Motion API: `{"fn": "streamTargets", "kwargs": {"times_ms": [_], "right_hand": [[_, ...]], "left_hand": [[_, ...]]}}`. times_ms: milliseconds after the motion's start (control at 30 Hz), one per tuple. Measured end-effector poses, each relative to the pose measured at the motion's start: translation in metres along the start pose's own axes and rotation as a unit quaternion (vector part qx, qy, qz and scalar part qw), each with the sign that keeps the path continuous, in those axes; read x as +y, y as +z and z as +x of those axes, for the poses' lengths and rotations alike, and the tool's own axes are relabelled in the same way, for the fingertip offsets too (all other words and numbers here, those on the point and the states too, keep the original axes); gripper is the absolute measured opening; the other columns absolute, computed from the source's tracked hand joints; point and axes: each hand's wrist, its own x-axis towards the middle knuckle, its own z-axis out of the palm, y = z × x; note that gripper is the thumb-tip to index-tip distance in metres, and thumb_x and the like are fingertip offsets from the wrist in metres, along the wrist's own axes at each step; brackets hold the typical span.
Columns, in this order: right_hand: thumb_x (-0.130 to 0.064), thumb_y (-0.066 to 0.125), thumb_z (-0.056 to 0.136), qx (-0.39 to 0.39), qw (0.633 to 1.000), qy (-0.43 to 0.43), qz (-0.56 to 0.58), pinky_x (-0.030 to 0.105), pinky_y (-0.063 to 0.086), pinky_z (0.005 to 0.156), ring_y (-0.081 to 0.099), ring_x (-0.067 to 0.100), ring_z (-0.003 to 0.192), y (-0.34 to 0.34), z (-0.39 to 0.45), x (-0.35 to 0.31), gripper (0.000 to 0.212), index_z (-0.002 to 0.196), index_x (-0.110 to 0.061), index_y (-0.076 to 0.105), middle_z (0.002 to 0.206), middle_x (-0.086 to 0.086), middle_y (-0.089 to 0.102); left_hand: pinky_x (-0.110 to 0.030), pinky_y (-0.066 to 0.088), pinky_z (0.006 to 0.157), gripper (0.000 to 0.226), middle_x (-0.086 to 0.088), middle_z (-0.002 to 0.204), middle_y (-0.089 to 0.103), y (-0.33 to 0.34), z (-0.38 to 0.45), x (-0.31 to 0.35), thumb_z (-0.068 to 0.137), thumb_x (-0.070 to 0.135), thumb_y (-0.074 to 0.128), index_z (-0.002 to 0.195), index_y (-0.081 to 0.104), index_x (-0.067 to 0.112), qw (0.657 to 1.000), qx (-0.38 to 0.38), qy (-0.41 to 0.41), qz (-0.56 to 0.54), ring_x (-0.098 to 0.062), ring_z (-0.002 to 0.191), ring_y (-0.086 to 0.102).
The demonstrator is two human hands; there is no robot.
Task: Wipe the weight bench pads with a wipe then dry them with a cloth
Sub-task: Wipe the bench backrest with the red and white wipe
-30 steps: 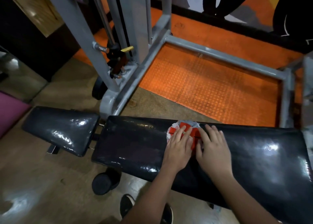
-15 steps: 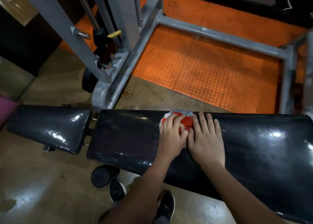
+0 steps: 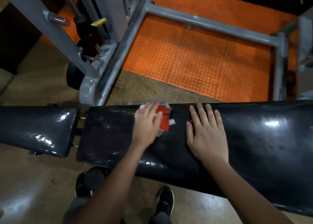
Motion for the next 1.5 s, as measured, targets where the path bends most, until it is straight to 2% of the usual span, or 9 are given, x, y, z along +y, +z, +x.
{"fn": "streamTargets", "kwargs": {"times_ms": [267, 433, 600, 733, 900, 1033, 1200, 1300, 1500], "right_hand": [[-0.040, 0.039, 0.104, 0.046, 0.999, 0.010, -0.015, 0.049, 0.022, 0.126, 0.036, 0.033, 0.150, 0.001, 0.001, -0.011, 0.056, 0.153, -0.015, 0.048, 0.159, 0.013, 0.044], [-0.043, 0.037, 0.101, 0.027, 0.998, 0.046, -0.020, 0.050, 0.019, 0.127, 0.033, 0.036, 0.150, -0.005, 0.004, -0.021, 0.060, 0.152, -0.014, 0.049, 0.159, 0.016, 0.043], [-0.053, 0.037, 0.099, -0.001, 0.995, 0.096, -0.019, 0.054, 0.010, 0.127, 0.022, 0.045, 0.153, 0.000, 0.010, -0.058, 0.065, 0.154, -0.020, 0.046, 0.162, 0.018, 0.037], [-0.047, 0.034, 0.101, 0.010, 0.996, 0.089, -0.021, 0.055, 0.009, 0.128, 0.022, 0.039, 0.154, 0.004, 0.006, -0.060, 0.061, 0.155, -0.019, 0.045, 0.163, 0.015, 0.036], [-0.043, 0.032, 0.103, 0.009, 0.996, 0.083, -0.040, 0.056, 0.008, 0.127, 0.022, 0.037, 0.155, 0.008, 0.006, -0.060, 0.059, 0.156, -0.019, 0.042, 0.164, 0.013, 0.036], [-0.043, 0.034, 0.104, 0.030, 0.995, 0.079, -0.053, 0.057, 0.008, 0.127, 0.023, 0.038, 0.155, 0.015, 0.008, -0.058, 0.057, 0.157, -0.021, 0.041, 0.163, 0.013, 0.037], [-0.040, 0.041, 0.104, 0.059, 0.994, 0.074, -0.050, 0.056, 0.005, 0.128, 0.025, 0.039, 0.154, 0.020, 0.009, -0.058, 0.055, 0.156, -0.024, 0.043, 0.163, 0.013, 0.039], [-0.040, 0.043, 0.103, 0.062, 0.994, 0.078, -0.047, 0.056, 0.007, 0.128, 0.025, 0.039, 0.154, 0.018, 0.010, -0.060, 0.055, 0.156, -0.025, 0.043, 0.163, 0.012, 0.039], [-0.039, 0.041, 0.103, 0.052, 0.994, 0.085, -0.041, 0.057, 0.009, 0.127, 0.027, 0.039, 0.154, 0.011, 0.010, -0.062, 0.056, 0.156, -0.023, 0.043, 0.162, 0.013, 0.040]], "left_hand": [[-0.054, 0.040, 0.106, 0.052, -0.019, 0.147, 0.047, -0.057, 0.014, -0.238, 0.091, 0.010, 0.061, 0.141, 0.048, 0.004, 0.985, -0.023, -0.124, 0.120, -0.040, 0.133, 0.044], [-0.049, 0.028, 0.114, 0.053, -0.020, 0.149, 0.043, -0.066, 0.019, -0.217, 0.102, 0.036, 0.039, 0.144, 0.048, 0.006, 0.956, 0.049, -0.289, 0.021, -0.038, 0.138, 0.040], [-0.047, 0.035, 0.111, 0.043, -0.005, 0.133, 0.059, -0.028, -0.001, -0.090, 0.098, 0.038, 0.036, 0.128, 0.060, 0.019, 0.993, 0.070, -0.097, 0.021, -0.028, 0.128, 0.051], [-0.040, 0.024, 0.121, 0.047, -0.004, 0.150, 0.051, 0.004, -0.018, 0.025, 0.103, 0.039, 0.039, 0.144, 0.054, 0.020, 0.999, 0.032, 0.034, -0.028, -0.024, 0.145, 0.037], [-0.036, 0.021, 0.119, 0.046, 0.002, 0.151, 0.048, -0.006, -0.008, -0.017, 0.105, 0.041, 0.037, 0.145, 0.050, 0.025, 0.993, -0.009, 0.114, -0.022, -0.017, 0.143, 0.038], [-0.027, 0.039, 0.101, 0.027, 0.007, 0.134, 0.054, -0.044, 0.019, -0.164, 0.101, 0.033, 0.051, 0.127, 0.055, 0.029, 0.997, -0.008, -0.005, 0.070, -0.019, 0.120, 0.052], [-0.039, 0.029, 0.110, 0.050, -0.011, 0.157, 0.035, -0.077, 0.010, -0.267, 0.107, 0.044, 0.031, 0.152, 0.036, 0.023, 0.967, 0.026, -0.253, -0.020, -0.032, 0.141, 0.036], [-0.050, 0.028, 0.114, 0.054, -0.008, 0.152, 0.042, -0.063, 0.013, -0.231, 0.103, 0.045, 0.026, 0.147, 0.044, 0.020, 0.962, 0.069, -0.263, 0.024, -0.027, 0.138, 0.038], [-0.045, 0.027, 0.114, 0.032, 0.010, 0.132, 0.058, -0.014, 0.010, 0.001, 0.099, 0.039, 0.041, 0.126, 0.058, 0.032, 0.998, 0.052, -0.004, 0.047, -0.013, 0.126, 0.049]]}}
